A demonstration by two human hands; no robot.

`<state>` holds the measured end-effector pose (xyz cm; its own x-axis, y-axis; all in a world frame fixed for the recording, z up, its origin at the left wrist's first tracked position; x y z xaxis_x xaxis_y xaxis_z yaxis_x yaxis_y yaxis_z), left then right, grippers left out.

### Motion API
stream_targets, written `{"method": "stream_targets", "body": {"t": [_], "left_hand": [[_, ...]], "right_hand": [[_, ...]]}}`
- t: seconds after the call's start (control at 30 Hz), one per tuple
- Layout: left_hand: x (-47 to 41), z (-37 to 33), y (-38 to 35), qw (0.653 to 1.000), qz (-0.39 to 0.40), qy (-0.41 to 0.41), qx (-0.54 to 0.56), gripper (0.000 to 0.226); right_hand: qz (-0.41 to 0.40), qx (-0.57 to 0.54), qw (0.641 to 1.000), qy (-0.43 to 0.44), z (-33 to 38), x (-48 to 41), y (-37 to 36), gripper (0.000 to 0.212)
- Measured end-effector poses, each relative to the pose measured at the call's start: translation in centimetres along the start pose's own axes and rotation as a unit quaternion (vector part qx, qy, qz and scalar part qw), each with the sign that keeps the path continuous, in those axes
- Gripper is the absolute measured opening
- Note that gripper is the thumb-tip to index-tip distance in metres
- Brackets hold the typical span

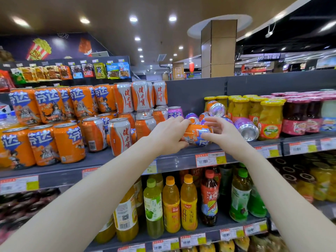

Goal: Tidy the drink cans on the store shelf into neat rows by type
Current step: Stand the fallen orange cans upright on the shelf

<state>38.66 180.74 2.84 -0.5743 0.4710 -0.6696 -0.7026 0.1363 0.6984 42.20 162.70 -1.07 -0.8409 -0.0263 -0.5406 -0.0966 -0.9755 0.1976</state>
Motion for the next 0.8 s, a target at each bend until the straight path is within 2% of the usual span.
{"method": "stream_targets", "body": {"t": [0.2,0.3,0.43,0.63,0.73,0.8], "left_hand": [[0.7,-0.5,-0.4,0.990,-0.045,0.086,0.106,0.073],[1.0,-0.7,-0.9,0.965,-0.078,0.156,0.194,0.066],[1.4,-1.0,-1.3,0.934,-0.105,0.223,0.259,0.059],[1.1,-0.3,-1.3,0.947,-0.050,0.213,0.234,0.064],[1.3,0.0,1.1,0.959,-0.101,0.168,0.206,0.062],[1.7,1.3,3.6,0.966,-0.167,0.149,0.128,0.050]], "right_hand": [[-0.097,-0.091,0.991,-0.016,-1.0,0.6,1.0,0.055],[-0.063,-0.095,0.993,-0.032,-0.6,0.4,0.2,0.061],[-0.035,-0.166,0.984,-0.055,0.7,-0.2,-0.6,0.046],[-0.075,-0.097,0.992,-0.023,1.7,-0.6,-1.5,0.043],[-0.085,-0.051,0.995,-0.006,1.7,-0.7,-2.0,0.048],[-0.080,-0.039,0.996,-0.014,1.7,-0.6,-2.5,0.052]]}}
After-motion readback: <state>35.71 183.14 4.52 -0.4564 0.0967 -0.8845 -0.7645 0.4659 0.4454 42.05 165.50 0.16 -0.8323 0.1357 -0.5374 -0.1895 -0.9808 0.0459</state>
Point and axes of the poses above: each hand's wrist, its own x-axis away from the middle knuckle, its own y-axis out of the back of the hand, z = x × y, the point moved 5 cm from there along -x, towards the middle knuckle, and after that the axes turned 12 degrees about -z, right-handed, at the moved point
